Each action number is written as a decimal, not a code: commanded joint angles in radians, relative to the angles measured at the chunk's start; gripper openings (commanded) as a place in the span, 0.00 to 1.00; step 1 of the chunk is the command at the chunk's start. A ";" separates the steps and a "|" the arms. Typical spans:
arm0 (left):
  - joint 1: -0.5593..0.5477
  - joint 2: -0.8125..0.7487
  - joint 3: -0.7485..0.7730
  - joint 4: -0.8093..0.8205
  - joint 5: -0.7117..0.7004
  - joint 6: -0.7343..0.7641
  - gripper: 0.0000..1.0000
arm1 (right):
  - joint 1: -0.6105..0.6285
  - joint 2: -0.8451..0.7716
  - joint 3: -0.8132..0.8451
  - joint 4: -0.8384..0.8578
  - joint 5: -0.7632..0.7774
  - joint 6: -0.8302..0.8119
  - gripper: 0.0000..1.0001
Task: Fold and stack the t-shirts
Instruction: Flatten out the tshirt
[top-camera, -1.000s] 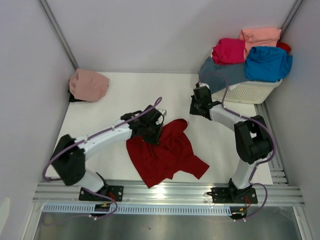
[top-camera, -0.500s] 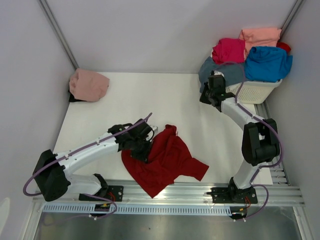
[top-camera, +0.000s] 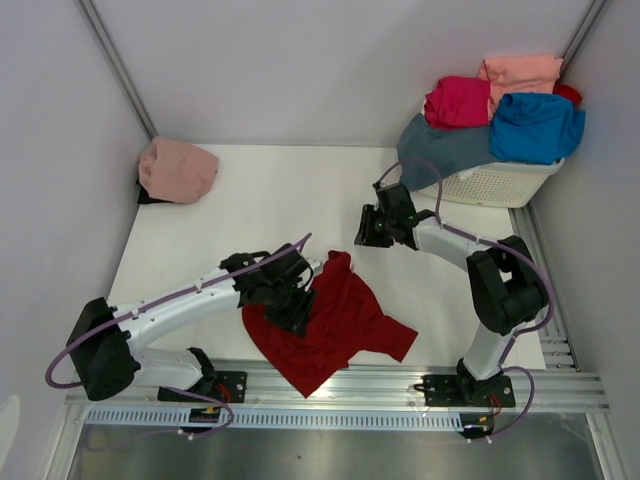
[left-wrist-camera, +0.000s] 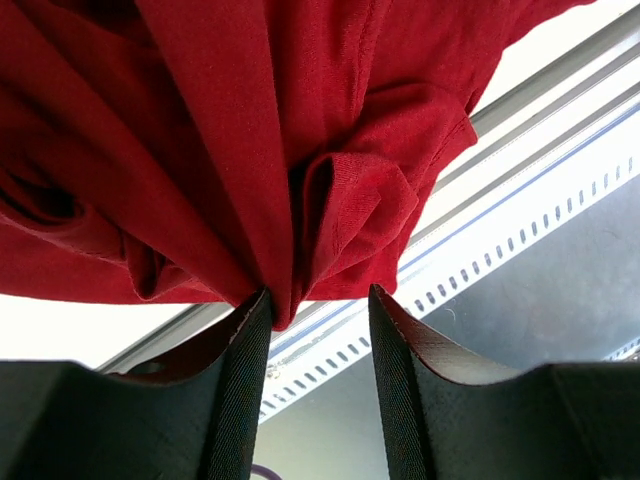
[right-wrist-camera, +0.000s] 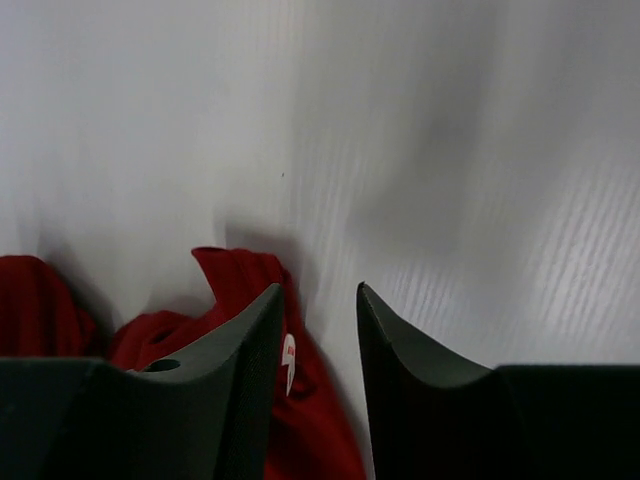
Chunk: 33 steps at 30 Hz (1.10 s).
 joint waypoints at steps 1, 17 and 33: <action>-0.008 -0.010 0.011 -0.019 0.034 0.024 0.47 | 0.026 -0.031 -0.061 -0.004 -0.049 0.014 0.41; -0.008 0.046 0.014 0.016 0.052 0.024 0.43 | 0.121 -0.086 -0.122 -0.025 -0.159 0.064 0.48; -0.008 0.058 0.014 0.028 0.061 0.010 0.40 | 0.179 -0.184 -0.171 -0.172 -0.149 0.045 0.48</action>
